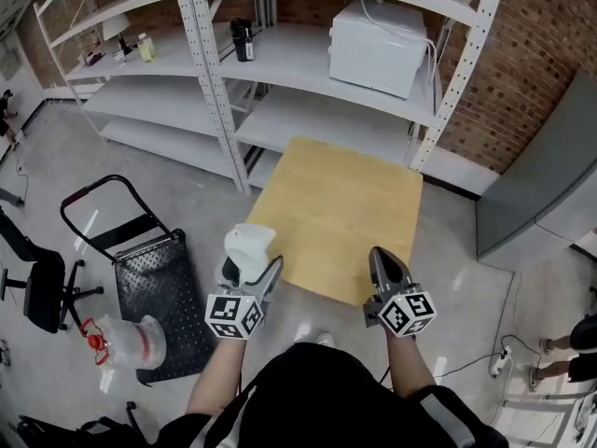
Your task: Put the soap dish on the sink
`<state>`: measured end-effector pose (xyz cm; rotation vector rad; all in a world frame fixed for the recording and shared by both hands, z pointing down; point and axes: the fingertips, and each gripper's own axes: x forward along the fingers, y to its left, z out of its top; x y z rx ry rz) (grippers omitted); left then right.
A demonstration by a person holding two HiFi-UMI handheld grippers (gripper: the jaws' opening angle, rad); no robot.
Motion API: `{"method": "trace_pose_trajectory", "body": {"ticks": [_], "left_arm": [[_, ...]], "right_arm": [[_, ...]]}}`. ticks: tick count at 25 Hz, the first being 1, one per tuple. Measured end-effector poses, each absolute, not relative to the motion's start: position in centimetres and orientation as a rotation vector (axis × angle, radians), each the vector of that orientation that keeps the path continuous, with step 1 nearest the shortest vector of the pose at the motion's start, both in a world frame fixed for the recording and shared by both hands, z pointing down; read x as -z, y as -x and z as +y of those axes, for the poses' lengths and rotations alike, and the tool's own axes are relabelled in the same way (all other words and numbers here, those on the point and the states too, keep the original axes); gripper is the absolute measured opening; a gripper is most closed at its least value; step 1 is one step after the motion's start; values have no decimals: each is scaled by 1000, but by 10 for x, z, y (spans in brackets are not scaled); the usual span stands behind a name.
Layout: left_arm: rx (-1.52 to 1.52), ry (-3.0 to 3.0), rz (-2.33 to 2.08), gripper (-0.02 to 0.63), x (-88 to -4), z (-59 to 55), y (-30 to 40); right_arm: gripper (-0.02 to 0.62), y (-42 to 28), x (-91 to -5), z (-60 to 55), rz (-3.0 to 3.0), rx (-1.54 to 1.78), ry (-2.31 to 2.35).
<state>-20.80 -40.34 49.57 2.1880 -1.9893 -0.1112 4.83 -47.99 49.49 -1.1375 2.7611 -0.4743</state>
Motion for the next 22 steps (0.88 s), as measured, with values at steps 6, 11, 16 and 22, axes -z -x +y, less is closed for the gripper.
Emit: {"method": "trace_pose_trajectory", "body": {"ticks": [6,11,16,22], "left_arm": [[114,-2247,-1918,469,-492,-471,149],[85,-2288,-1831,469,-502,-506,116],[37,-2306,-1746,469,-518,-526,105],[-41,-2258,-1655,469,-554,-559,103]], "right_arm": [[5,-111,-492,-529,2739,445,1223],[5,-147,-499,-557,2696,466,1303],[5,-154,-511,-563,2669,504,1380],[5,-147,-534,-583,2691,550,1443]]}}
